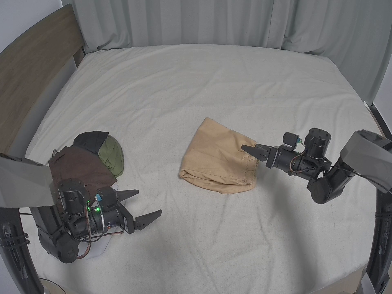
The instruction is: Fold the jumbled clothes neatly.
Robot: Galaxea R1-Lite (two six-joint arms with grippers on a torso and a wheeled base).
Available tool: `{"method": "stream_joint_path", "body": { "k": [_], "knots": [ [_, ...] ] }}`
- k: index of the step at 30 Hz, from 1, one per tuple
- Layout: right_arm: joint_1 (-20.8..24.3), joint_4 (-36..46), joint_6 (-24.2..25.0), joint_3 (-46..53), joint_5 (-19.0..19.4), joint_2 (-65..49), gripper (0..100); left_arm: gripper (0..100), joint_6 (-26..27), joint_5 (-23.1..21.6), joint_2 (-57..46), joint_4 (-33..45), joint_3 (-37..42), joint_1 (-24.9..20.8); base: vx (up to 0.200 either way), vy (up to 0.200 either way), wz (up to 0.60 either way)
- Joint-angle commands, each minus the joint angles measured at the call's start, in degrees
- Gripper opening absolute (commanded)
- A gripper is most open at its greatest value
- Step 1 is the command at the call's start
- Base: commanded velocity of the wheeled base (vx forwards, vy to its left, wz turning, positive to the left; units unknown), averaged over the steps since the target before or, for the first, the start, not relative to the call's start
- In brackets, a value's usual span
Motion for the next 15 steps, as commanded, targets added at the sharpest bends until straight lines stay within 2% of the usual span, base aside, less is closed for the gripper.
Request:
{"method": "stream_joint_path", "body": {
  "k": [1, 15],
  "knots": [
    [1.4, 0.0, 0.0, -3.3, -0.5, 6.1, 100, 100, 0.0, 0.0, 0.2, 0.1, 0.0, 0.0, 0.0, 0.0, 0.0],
    [1.9, -0.5, -0.2, -4.7, -1.9, 14.1, 100, 100, 0.0, 0.0, 0.4, 0.0, 0.1, 0.0, 0.0, 0.0, 0.0]
  ]
}}
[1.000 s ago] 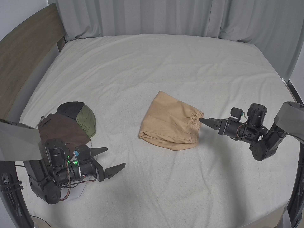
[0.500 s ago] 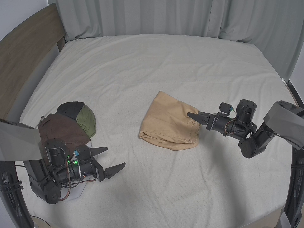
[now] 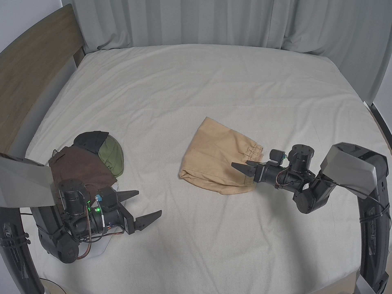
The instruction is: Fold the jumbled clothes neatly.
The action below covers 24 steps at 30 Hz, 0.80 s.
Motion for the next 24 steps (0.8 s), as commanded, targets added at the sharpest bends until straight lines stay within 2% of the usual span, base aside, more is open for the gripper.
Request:
{"method": "stream_joint_path", "body": {
  "k": [1, 4, 10, 14, 18, 20, 24],
  "knots": [
    [0.2, -0.2, -0.2, -0.1, -0.2, 4.4, 100, 100, 0.0, 0.0, 0.1, 0.0, 0.2, 0.0, 0.0, 0.0, 0.0],
    [0.0, -0.5, -0.4, -0.9, -1.5, 5.8, 100, 100, 0.0, 0.0, 0.1, 0.0, 0.2, 0.0, 0.0, 0.0, 0.0],
    [-0.3, -1.6, -0.4, -0.5, -1.6, 5.1, 100, 100, 0.0, 0.0, 0.0, 0.0, 0.2, -0.1, 0.0, 0.0, 0.0],
    [0.2, -3.3, -0.7, 3.3, -1.8, -4.2, 100, 100, 0.0, 0.0, -4.1, 0.1, 1.8, -2.3, 0.0, 0.0, 0.0],
    [-0.7, -2.8, -6.7, 5.6, -2.4, -12.9, 100, 100, -0.3, -0.3, -10.3, 0.1, 4.2, -6.0, 0.0, 0.0, 0.0],
    [-2.4, -3.1, -11.7, 10.6, -3.2, -20.2, 100, 100, -0.4, -1.2, -15.4, 0.2, 6.0, -9.1, 0.0, 0.0, 0.0],
    [-2.6, -3.5, -14.4, 20.4, -4.7, -31.1, 100, 100, -0.4, -3.7, -23.3, 0.3, 9.0, -13.5, 0.0, 0.0, 0.0]
  ]
}}
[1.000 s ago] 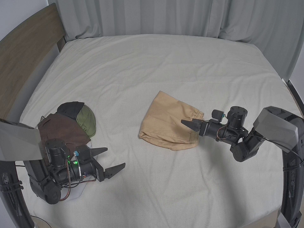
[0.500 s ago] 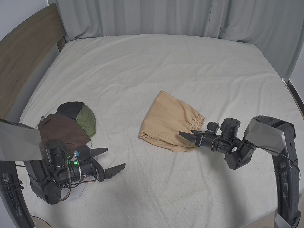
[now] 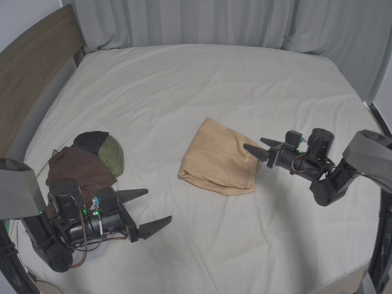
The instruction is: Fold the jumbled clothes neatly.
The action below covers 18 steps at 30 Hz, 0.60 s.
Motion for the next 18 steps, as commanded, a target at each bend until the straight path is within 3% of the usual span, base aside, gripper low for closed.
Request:
{"method": "stream_joint_path", "body": {
  "k": [1, 2, 4, 8, 16, 18],
  "knots": [
    [-1.5, -0.7, -7.2, 17.7, -1.7, -24.2, 100, 100, -0.4, -2.6, -17.9, 0.1, 6.4, -9.5, 0.0, 0.0, 0.0],
    [-1.5, -0.7, -7.3, 18.2, -1.7, -24.6, 100, 100, -0.4, -2.6, -17.9, 0.1, 6.4, -9.5, 0.0, 0.0, 0.0],
    [-2.0, -2.4, -11.6, 28.0, -2.8, -33.9, 100, 100, -0.7, -1.6, -23.1, 0.5, 8.1, -12.5, 0.0, 0.0, 0.0],
    [-4.5, -4.6, -16.4, 39.1, -3.6, -46.3, 100, 100, -1.4, 3.8, -31.0, 0.8, 11.2, -13.8, 0.0, 0.0, 0.0],
    [-9.3, -2.4, -15.1, 51.3, -3.2, -72.9, 100, 100, -8.0, 14.9, -48.7, 2.3, 12.9, -11.9, 0.0, 0.0, 0.0],
    [-9.4, -1.1, -14.6, 52.0, -3.2, -76.3, 100, 100, -8.3, 15.4, -50.4, 3.1, 12.9, -10.7, 0.0, 0.0, 0.0]
  ]
}}
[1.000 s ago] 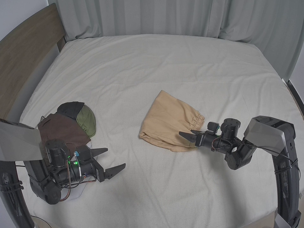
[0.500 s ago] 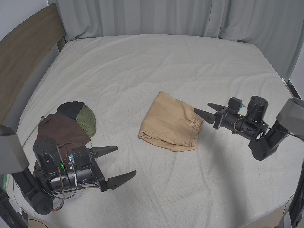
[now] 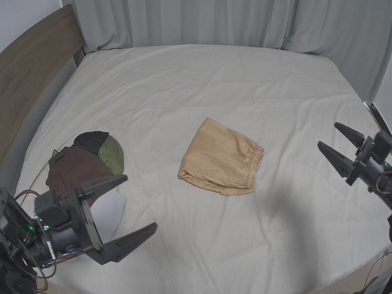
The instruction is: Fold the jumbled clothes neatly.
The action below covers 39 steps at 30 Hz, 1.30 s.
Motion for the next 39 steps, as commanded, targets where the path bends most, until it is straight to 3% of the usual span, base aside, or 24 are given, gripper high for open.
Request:
{"method": "stream_joint_path", "body": {
  "k": [1, 4, 7, 8, 9, 12, 13, 14, 18, 24, 27, 28, 31, 33, 35, 39],
  "knots": [
    [-4.5, 5.5, -0.8, 14.3, -0.4, -34.6, 100, 100, -4.3, 8.1, -23.5, 4.1, 3.3, 3.8, 0.0, 0.0, 0.0],
    [-4.3, 13.5, -0.1, 14.6, -0.4, -42.5, 100, 100, -3.9, 7.9, -27.4, 7.7, 3.3, 8.0, 0.0, 0.0, 0.0],
    [-3.9, 29.4, 0.1, 13.6, -0.4, -55.5, 100, 100, -2.8, 8.3, -33.3, 14.4, 3.0, 11.9, 0.0, 0.0, 0.0],
    [-4.0, 30.7, 0.1, 13.4, -0.4, -56.4, 100, 100, -2.7, 8.3, -33.8, 14.9, 3.0, 12.1, 0.0, 0.0, 0.0],
    [-4.3, 38.2, 0.1, 12.4, -0.5, -62.2, 100, 100, -2.0, 8.4, -37.1, 18.7, 3.2, 13.6, 0.0, 0.0, 0.0],
    [-4.5, 43.9, 0.0, 11.6, -0.5, -66.5, 100, 100, -1.8, 8.5, -39.7, 22.2, 3.2, 14.4, 0.0, 0.0, 0.0],
    [-4.5, 51.7, 0.0, 10.4, -0.6, -72.2, 100, 100, -1.7, 8.7, -44.3, 28.5, 2.9, 15.4, 0.0, 0.0, 0.0],
    [-4.5, 54.3, 0.0, 10.3, -0.7, -74.2, 100, 100, -1.6, 9.0, -46.2, 31.3, 2.8, 16.0, 0.0, 0.0, 0.0],
    [-4.8, 58.5, -0.4, 11.4, -1.6, -77.6, 100, 100, -1.4, 9.1, -53.1, 40.7, 3.1, 18.6, 0.0, 0.0, 0.0],
    [-7.5, 61.2, -0.8, 15.9, -7.6, -78.7, 100, 100, -1.7, 9.3, -65.1, 55.3, 3.3, 21.6, 0.0, 0.0, 0.0],
    [-8.9, 70.3, -1.7, 15.9, -8.5, -82.0, 100, 100, -1.4, 9.1, -70.6, 63.0, 3.3, 23.8, 0.0, 0.0, 0.0],
    [-8.6, 73.5, -3.8, 15.9, -12.0, -81.5, 100, 100, -1.1, 8.9, -74.2, 68.2, 3.3, 25.2, 0.0, 0.0, 0.0],
    [-8.7, 72.7, -3.3, 15.9, -19.8, -81.4, 100, 100, 0.6, 9.3, -80.3, 77.7, 3.3, 26.5, 0.0, 0.0, 0.0],
    [-8.8, 77.1, -1.7, 15.9, -28.6, -81.3, 100, 100, 0.4, 10.0, -79.8, 82.2, 3.3, 26.5, 0.0, 0.0, 0.0],
    [-8.8, 78.3, 0.5, 15.6, -28.1, -81.3, 100, 100, -0.8, 11.8, -79.9, 82.9, 3.3, 26.5, 0.0, 0.0, 0.0],
    [-8.8, 77.8, 0.3, 15.7, -28.0, -81.3, 100, 100, -1.3, 12.9, -79.8, 82.9, 3.3, 26.8, 0.0, 0.0, 0.0]
  ]
}}
